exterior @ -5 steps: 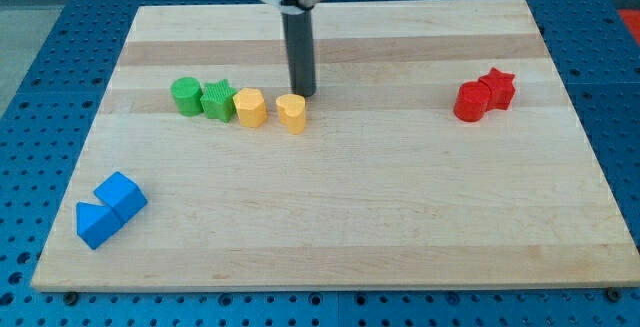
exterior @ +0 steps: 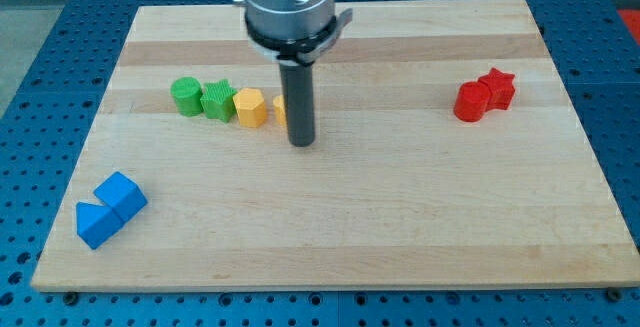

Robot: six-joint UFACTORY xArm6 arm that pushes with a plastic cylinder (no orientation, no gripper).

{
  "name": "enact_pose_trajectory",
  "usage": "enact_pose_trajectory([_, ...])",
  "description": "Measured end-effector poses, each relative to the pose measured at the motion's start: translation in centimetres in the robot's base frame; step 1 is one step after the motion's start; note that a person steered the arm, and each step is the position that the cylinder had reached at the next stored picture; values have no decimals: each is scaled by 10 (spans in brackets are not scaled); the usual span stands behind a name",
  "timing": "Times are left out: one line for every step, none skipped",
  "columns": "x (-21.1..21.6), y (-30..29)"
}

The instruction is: Slightly move the hexagon to the top

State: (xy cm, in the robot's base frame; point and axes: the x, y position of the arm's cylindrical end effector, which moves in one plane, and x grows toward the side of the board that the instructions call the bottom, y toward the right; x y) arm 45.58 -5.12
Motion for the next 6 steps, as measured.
enact_pose_trajectory([0,-42])
enact_pose_trajectory([0,-51])
enact_pose_trajectory([-21,-48])
enact_pose_trajectory([-23,-48])
enact_pose_trajectory([-29,-48])
enact_pose_trajectory([-36,-48])
